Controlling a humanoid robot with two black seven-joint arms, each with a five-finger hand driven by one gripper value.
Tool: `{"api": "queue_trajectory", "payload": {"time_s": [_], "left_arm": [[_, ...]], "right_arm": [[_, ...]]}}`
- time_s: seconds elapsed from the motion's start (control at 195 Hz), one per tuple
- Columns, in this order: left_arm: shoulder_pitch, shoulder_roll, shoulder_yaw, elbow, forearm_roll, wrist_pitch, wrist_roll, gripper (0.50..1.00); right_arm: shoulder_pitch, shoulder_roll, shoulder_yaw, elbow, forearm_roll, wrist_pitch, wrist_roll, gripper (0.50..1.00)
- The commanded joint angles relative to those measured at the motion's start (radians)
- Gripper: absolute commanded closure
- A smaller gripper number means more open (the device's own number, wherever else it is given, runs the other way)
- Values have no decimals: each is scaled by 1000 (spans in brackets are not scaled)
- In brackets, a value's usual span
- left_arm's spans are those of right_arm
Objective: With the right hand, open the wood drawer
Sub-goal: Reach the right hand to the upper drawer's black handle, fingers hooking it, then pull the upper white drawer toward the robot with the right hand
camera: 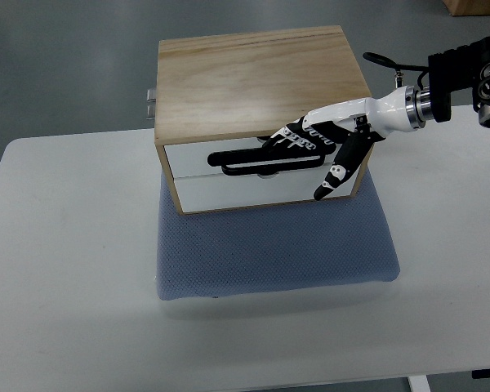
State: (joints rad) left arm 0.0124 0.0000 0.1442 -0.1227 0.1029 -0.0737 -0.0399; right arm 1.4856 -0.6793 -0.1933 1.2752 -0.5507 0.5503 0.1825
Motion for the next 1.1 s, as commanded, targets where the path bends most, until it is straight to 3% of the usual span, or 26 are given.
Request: {"api": "queue_trajectory", "payload": {"time_s": [0.0,0.694,1.095], "left_arm": [[0,0,0,0,0,0,0,500],[0,0,0,0,0,0,0,500],[0,0,0,0,0,0,0,500]], "right_arm": [[-4,0,0,-2,-9,0,0,556],[-24,0,-1,18,-17,7,0,556],[-18,-29,-8,98,-17,33,-2,556]]}}
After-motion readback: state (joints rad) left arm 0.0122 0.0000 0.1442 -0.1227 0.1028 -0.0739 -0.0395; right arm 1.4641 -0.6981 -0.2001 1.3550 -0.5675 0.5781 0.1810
